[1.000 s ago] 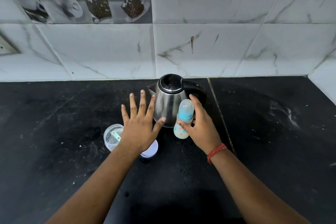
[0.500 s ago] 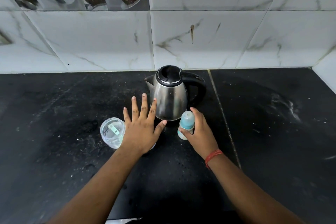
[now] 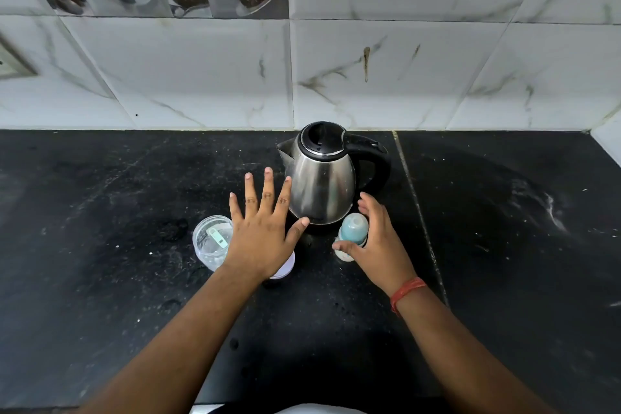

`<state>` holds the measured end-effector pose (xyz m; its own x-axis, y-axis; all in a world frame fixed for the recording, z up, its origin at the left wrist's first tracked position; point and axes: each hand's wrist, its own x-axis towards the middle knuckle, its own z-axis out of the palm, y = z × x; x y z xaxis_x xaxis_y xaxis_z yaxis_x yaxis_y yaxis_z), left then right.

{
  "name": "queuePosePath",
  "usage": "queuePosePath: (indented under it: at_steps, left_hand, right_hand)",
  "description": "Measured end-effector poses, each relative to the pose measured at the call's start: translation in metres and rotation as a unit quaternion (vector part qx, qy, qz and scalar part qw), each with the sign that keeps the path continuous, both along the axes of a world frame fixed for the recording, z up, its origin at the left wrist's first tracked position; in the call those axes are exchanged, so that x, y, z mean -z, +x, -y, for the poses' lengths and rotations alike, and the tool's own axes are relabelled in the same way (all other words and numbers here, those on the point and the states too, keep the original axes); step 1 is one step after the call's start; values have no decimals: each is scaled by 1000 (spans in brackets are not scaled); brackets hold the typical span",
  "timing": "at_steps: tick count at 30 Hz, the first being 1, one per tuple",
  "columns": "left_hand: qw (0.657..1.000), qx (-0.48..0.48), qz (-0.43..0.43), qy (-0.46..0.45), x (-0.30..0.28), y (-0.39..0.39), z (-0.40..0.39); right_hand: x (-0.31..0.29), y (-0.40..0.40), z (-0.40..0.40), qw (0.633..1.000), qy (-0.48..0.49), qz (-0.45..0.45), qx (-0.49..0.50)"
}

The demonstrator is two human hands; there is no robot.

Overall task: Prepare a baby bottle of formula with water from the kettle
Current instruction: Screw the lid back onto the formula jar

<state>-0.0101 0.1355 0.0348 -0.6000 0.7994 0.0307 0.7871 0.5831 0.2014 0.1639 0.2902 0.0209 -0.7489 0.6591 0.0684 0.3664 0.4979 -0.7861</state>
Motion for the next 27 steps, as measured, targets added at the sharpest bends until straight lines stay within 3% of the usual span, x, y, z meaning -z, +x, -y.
queuePosePath:
  at_steps: [6, 12, 18, 27]
  left_hand:
    - [1000, -20, 7, 5, -6, -17, 17]
    - [998, -59, 5, -3, -9, -41, 49]
    - [995, -90, 32, 21, -5, -68, 92]
    - [991, -60, 114, 23, 15, -86, 134]
  right_hand:
    - [-34, -24, 25, 985, 149, -85, -6]
    - [-36, -60, 61, 978, 173, -101, -65]
    - [-9, -91, 82, 973, 151, 67, -160]
    - [15, -120, 102, 896, 179, 353, -200]
